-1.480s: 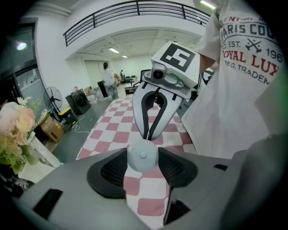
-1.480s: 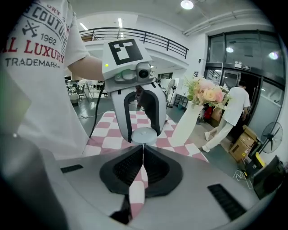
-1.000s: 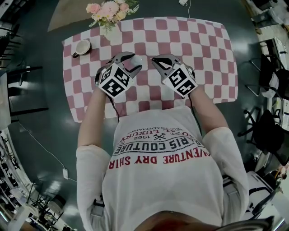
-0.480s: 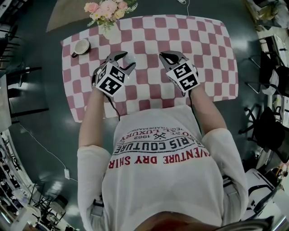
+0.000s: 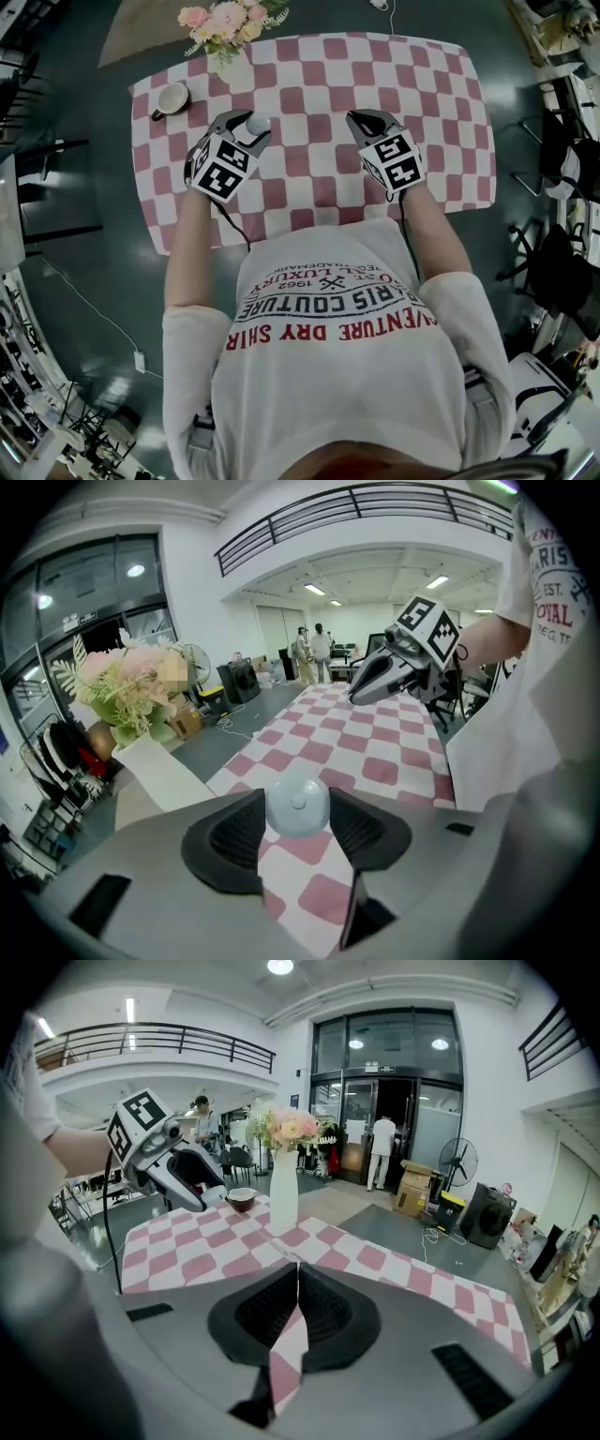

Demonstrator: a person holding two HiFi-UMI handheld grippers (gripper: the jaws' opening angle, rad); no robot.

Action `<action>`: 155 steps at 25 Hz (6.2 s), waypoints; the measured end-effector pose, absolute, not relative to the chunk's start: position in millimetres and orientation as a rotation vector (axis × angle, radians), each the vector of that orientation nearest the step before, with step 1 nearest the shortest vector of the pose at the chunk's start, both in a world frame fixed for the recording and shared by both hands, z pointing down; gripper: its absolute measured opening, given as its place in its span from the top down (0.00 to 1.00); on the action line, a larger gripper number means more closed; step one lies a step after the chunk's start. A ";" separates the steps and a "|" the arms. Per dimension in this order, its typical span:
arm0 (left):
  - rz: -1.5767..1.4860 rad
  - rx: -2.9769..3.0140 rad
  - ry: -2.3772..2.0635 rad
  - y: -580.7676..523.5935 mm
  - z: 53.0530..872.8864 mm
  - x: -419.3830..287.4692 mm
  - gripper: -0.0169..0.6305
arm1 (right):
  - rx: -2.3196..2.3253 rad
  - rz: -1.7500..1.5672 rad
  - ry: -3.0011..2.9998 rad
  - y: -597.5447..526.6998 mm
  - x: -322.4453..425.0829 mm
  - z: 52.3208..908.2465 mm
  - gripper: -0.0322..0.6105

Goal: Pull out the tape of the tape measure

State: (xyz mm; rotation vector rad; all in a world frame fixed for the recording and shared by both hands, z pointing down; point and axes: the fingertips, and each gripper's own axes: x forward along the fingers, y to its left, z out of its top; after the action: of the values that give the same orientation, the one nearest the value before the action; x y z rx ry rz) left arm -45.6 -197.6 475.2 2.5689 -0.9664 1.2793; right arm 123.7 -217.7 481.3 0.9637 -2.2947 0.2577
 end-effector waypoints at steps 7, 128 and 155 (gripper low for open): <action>1.275 2.528 -0.996 -198.4 481.3 -51.0 0.62 | 0.983 0.249 -2.250 -216.6 131.3 489.3 0.90; 0.833 2.231 -1.377 -189.5 515.4 -102.4 0.70 | 1.366 0.489 -2.159 -225.9 185.2 520.3 0.76; 0.300 2.745 -1.578 -149.7 320.1 -77.1 0.95 | 1.372 -0.018 -2.680 -177.1 114.7 341.2 0.91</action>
State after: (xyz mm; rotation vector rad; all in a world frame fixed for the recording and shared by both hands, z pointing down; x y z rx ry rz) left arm -77.1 -149.7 320.1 2.7451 -1.5785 0.3001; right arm 114.7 -177.1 341.2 1.3721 -2.6805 -0.0181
